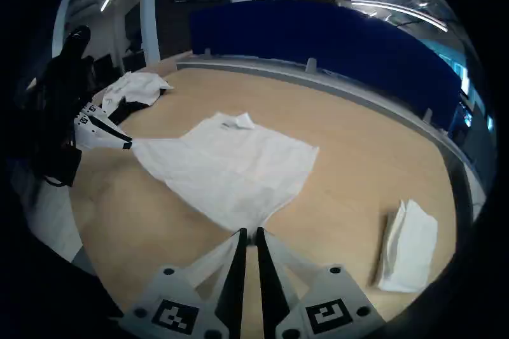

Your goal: Fold towel

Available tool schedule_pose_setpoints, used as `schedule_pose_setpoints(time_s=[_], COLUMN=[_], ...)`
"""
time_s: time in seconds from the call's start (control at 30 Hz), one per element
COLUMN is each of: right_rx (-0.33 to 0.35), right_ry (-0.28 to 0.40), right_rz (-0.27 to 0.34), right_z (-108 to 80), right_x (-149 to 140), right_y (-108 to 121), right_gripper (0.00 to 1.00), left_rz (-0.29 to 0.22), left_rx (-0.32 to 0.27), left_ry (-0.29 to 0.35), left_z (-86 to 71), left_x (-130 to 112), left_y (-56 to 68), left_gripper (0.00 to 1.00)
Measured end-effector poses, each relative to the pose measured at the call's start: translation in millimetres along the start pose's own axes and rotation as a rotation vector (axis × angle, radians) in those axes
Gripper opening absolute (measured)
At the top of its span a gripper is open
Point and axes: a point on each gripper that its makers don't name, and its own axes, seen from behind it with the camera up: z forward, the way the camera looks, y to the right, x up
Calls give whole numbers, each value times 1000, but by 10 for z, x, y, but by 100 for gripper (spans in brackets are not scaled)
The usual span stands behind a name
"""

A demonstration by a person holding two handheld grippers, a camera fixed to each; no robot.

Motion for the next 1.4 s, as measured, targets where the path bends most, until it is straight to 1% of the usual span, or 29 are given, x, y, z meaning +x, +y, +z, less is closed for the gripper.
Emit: schedule_pose_setpoints(time_s=[0.17,0.37,0.47,0.6,0.87,1.07,1.27,1.4], right_rx=[7,12,13,17,17,13,14,5], right_ry=[31,54,58,56,49,43,36,25], right_rz=[11,8,10,15,15,2,1,-4], right_z=[-226,-457,-513,-518,-415,-244,-1,186], right_x=[190,341,371,376,388,459,542,569], right_y=[-52,-103,-108,-107,-55,62,218,338], right_gripper=[12,12,12,12,11,11,11,11], left_rz=[-8,-15,-14,-20,-44,-51,-64,-75], left_rx=[10,1,1,4,10,33,48,52], left_ry=[26,49,54,56,58,60,58,56], left_z=[-200,-399,-441,-443,-372,-272,-99,62], left_x=[187,344,371,373,371,435,538,593], left_y=[27,105,117,111,77,-25,-145,-234], left_gripper=[8,8,8,8,8,8,8,8])
